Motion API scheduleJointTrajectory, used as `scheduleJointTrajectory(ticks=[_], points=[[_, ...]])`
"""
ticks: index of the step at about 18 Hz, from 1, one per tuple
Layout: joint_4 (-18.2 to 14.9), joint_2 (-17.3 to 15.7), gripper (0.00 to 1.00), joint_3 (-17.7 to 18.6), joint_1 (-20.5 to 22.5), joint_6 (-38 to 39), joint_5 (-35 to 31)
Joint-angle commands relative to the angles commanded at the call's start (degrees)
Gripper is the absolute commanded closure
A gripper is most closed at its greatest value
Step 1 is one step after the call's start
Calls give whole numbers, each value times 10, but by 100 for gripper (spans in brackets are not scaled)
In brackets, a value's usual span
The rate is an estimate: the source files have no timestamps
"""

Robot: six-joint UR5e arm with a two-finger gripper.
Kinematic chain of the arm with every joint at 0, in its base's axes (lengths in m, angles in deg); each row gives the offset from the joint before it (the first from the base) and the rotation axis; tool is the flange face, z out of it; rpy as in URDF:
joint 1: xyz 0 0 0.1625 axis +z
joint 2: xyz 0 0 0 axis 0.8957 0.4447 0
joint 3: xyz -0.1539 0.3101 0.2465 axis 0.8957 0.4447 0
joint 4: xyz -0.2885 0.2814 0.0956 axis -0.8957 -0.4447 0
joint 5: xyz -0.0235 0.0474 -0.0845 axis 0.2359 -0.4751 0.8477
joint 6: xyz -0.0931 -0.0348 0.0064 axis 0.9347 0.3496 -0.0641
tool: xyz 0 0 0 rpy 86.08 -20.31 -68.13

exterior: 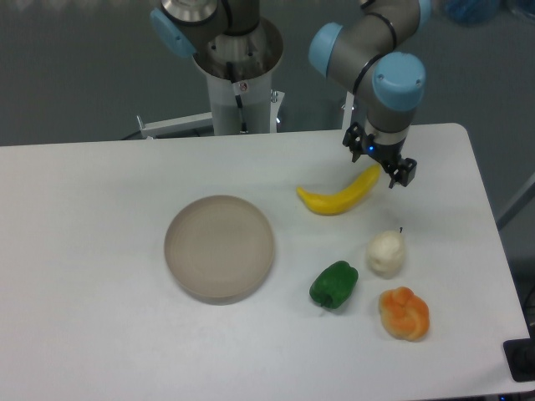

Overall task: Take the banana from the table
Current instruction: 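Lower the gripper onto the banana and close it around the banana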

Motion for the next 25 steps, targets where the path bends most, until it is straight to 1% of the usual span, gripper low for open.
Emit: scheduleJointTrajectory(ticks=[2, 4, 7, 11, 17, 18, 19, 20, 22, 25], points=[[12, 7, 0, 1, -7, 7, 0], [18, 18, 0, 1, -9, 15, 1], [32, 25, 0, 10, -9, 17, 0], [49, 41, 0, 17, -8, 17, 0], [49, 41, 1, 22, -9, 37, 1], [49, 41, 9, 22, -9, 43, 1], [49, 42, 22, 22, -9, 45, 0], [48, 42, 31, 22, -8, 45, 0], [48, 42, 42, 22, -8, 46, 0], [48, 41, 64, 21, -8, 45, 0]])
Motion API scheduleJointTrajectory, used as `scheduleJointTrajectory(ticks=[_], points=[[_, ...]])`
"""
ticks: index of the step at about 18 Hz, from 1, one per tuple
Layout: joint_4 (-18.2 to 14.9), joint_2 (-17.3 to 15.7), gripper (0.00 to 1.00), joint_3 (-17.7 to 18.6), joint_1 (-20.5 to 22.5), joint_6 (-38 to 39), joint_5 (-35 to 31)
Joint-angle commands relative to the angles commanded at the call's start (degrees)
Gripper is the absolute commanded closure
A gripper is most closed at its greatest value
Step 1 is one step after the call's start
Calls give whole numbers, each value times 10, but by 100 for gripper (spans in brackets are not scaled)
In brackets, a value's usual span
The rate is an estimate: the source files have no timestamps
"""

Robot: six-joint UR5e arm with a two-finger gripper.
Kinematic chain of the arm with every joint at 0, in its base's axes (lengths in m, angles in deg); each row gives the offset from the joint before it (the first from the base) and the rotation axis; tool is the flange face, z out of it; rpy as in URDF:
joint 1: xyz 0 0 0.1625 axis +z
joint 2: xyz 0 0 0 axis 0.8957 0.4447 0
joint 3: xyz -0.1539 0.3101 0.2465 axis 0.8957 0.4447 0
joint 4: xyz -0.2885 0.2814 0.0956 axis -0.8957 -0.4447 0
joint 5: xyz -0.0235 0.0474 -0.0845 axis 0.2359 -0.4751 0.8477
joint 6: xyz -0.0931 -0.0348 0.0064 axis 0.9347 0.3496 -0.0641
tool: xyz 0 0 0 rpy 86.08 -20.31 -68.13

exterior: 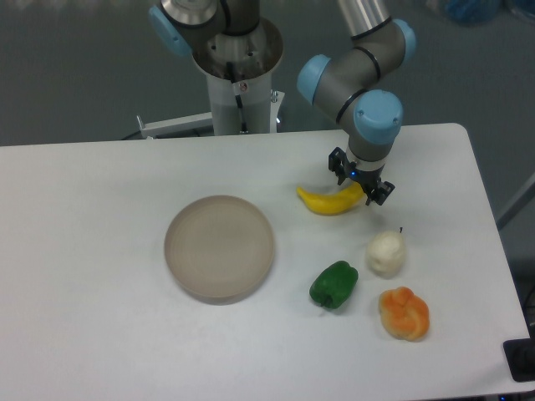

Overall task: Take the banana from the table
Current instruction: 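Lower the gripper onto the banana and close it around the banana, then lift the banana and carry it toward the white round fruit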

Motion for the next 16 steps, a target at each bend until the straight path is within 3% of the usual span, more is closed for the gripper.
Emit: scheduleJointTrajectory(ticks=[3, 8, 12, 16], points=[[0, 0, 74, -3, 0, 0, 1], [-1, -3, 76, -13, 2, -2, 1], [-13, -11, 77, -74, -2, -8, -1], [-32, 4, 77, -148, -3, -19, 5]])
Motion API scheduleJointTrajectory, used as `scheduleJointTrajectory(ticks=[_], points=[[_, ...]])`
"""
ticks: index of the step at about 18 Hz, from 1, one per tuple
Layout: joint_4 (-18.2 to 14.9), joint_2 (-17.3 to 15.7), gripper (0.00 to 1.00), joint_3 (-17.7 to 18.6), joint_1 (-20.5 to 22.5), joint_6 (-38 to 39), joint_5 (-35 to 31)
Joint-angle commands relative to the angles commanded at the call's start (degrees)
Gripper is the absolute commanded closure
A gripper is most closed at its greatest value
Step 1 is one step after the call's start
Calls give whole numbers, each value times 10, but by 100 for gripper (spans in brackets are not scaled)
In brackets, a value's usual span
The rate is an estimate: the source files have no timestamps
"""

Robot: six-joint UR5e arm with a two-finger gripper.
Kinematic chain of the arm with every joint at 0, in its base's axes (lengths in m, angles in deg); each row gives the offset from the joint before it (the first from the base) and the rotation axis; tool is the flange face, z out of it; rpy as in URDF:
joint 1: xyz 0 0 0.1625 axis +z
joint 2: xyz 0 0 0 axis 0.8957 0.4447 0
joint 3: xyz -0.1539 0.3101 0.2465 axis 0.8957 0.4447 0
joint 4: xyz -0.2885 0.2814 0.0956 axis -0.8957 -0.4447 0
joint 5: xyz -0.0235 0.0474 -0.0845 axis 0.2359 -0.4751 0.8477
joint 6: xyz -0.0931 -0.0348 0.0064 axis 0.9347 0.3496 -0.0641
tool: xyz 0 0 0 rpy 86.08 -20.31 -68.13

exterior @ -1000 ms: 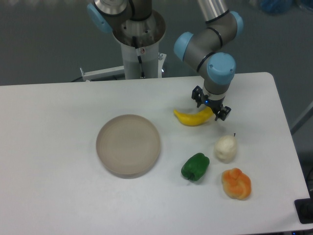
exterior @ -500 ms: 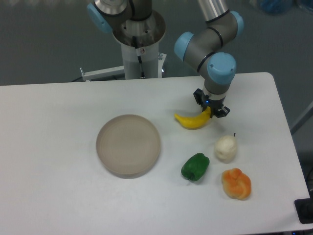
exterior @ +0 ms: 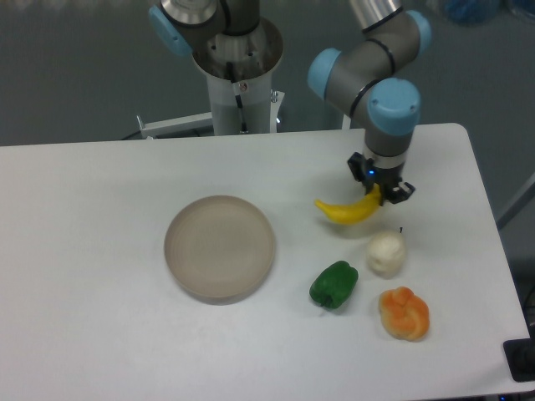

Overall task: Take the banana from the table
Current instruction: 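Lift the banana and carry it toward the white round fruit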

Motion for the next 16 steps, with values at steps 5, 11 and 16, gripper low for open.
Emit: scheduleJointTrajectory(ticks=[5, 11, 16], points=[[-23, 29, 77, -82, -4, 0, 7], [-40, 55, 77, -142, -26, 22, 25], [-41, 70, 77, -164, -40, 45, 26]])
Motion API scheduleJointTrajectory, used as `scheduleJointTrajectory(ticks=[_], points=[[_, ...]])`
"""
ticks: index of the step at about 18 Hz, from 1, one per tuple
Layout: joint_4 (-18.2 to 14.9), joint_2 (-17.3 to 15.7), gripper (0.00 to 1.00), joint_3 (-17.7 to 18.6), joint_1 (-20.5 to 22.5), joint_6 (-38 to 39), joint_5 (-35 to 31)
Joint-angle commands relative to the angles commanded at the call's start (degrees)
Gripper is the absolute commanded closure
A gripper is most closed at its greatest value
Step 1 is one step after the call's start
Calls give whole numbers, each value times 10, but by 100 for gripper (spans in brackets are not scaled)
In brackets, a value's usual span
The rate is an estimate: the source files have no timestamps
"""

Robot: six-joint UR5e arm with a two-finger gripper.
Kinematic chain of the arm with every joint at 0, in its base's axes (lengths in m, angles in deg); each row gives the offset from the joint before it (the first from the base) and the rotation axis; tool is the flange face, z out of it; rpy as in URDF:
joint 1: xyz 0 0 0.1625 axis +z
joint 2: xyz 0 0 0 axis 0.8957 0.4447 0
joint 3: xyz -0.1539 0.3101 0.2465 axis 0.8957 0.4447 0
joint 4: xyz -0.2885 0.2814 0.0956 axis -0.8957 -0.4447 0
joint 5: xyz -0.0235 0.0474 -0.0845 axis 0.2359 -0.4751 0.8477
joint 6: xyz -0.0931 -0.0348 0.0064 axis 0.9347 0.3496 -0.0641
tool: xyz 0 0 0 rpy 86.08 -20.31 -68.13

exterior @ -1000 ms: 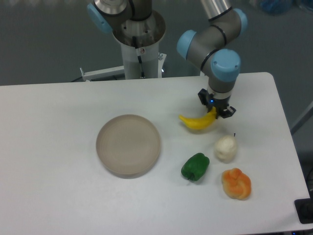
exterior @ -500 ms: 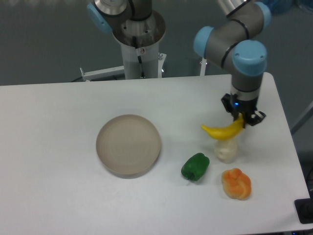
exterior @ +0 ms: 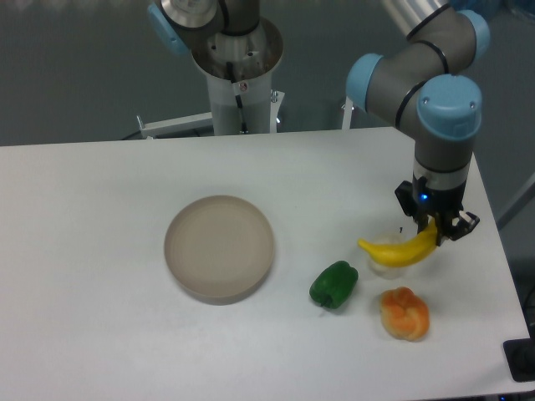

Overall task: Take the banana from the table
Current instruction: 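Lift the banana and carry it toward the white round fruit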

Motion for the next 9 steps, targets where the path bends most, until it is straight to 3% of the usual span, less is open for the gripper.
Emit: scheduleJointTrajectory(ticks=[9], points=[[0, 11, 77, -20, -8, 25, 0]])
